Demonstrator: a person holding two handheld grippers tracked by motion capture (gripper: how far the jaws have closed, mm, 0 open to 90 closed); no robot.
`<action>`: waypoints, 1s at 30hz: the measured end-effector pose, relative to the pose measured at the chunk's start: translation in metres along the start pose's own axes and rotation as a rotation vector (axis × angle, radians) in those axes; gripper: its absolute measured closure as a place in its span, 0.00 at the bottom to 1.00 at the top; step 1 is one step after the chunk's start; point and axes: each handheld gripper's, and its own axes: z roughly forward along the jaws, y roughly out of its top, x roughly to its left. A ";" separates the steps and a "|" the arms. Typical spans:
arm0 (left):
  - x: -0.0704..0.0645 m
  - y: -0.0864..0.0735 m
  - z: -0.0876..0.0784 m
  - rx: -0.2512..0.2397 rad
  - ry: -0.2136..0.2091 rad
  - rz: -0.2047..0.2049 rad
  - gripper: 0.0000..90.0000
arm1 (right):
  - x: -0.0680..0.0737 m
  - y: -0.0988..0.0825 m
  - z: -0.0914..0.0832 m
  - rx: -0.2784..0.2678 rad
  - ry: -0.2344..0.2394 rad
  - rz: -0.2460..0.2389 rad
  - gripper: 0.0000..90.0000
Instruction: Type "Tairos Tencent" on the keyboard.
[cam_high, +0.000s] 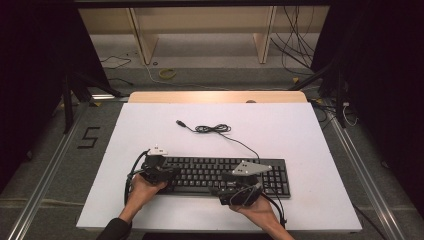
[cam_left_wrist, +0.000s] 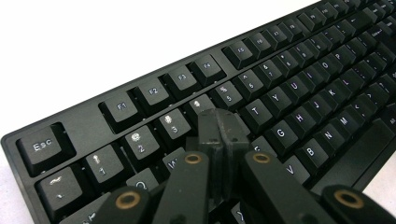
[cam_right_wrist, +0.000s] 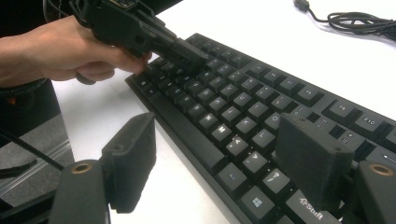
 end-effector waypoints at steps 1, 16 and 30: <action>0.000 0.000 0.000 0.000 -0.001 -0.002 0.99 | 0.000 0.000 0.000 0.000 0.000 0.000 0.33; 0.000 0.003 -0.011 -0.037 0.004 -0.008 0.97 | 0.000 0.001 0.000 -0.006 -0.002 0.001 0.33; 0.002 0.003 -0.017 -0.069 -0.021 -0.026 0.84 | 0.000 0.001 0.001 -0.005 0.000 0.003 0.33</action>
